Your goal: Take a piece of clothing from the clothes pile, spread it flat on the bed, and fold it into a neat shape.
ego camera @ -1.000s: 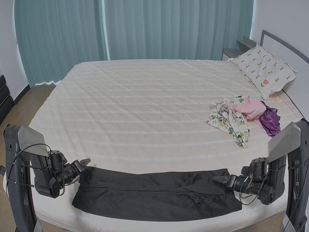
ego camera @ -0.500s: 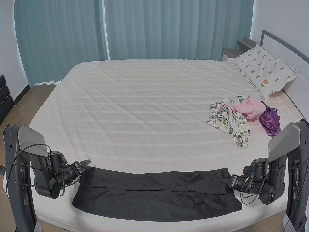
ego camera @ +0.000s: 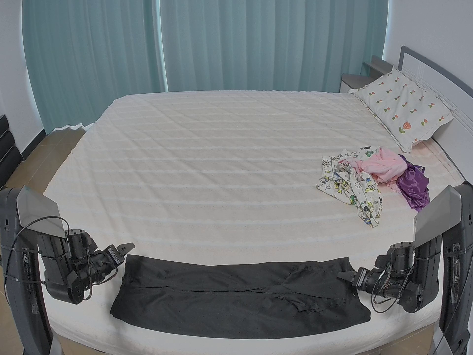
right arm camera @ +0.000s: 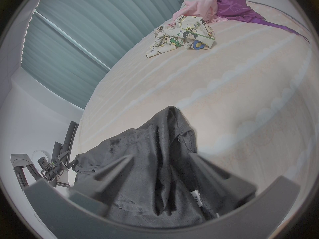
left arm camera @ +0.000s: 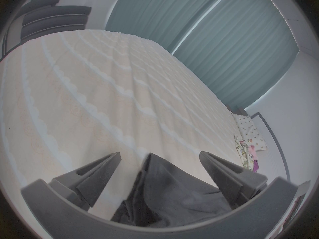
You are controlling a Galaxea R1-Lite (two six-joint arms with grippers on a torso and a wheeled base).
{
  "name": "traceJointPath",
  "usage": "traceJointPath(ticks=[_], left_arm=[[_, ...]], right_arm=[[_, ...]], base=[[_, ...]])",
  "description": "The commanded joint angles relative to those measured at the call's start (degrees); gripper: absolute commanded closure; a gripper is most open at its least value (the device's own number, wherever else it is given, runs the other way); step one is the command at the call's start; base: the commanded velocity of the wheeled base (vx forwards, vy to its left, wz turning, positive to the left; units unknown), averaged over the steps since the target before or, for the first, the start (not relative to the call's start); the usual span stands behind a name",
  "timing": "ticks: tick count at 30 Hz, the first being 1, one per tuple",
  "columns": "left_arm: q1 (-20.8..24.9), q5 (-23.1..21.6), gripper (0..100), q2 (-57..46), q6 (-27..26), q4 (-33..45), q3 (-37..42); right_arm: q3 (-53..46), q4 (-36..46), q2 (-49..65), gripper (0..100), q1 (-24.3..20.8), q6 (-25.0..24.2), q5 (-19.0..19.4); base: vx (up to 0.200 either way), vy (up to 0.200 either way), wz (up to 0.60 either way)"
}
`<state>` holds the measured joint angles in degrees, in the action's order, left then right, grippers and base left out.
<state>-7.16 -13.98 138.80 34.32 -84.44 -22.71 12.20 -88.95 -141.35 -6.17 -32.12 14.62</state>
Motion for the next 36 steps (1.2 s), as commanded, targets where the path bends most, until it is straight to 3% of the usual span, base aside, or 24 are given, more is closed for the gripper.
traceJointPath(ticks=[1, 5, 8, 16, 36], left_arm=[[0.3, -2.1, 0, -4.0, -0.7, 0.5, 2.1], [1.2, -2.5, 0, -4.4, -4.1, 4.0, 2.3], [1.1, -2.5, 0, -4.3, -12.3, 8.7, 2.5], [1.4, -2.5, 0, -3.9, -22.7, 13.2, 2.5], [3.6, -1.7, 0, -2.0, -29.1, 15.4, 2.6]], right_arm=[[-1.1, -0.7, 1.4, 0, 0.5, -0.3, 0.2], [-1.2, -0.7, 1.0, 0, 0.6, -0.2, 0.2], [-1.1, -0.7, 1.1, 0, 0.5, -0.2, 0.6], [-1.6, -0.7, 0.9, 0, 0.2, 0.0, 0.5], [-1.8, -0.7, 0.9, 0, -0.5, 0.1, 0.4]], base=[[0.0, 0.0, 0.0], [0.0, 0.0, 0.0], [0.0, 0.0, 0.0], [0.0, 0.0, 0.0], [0.0, 0.0, 0.0]])
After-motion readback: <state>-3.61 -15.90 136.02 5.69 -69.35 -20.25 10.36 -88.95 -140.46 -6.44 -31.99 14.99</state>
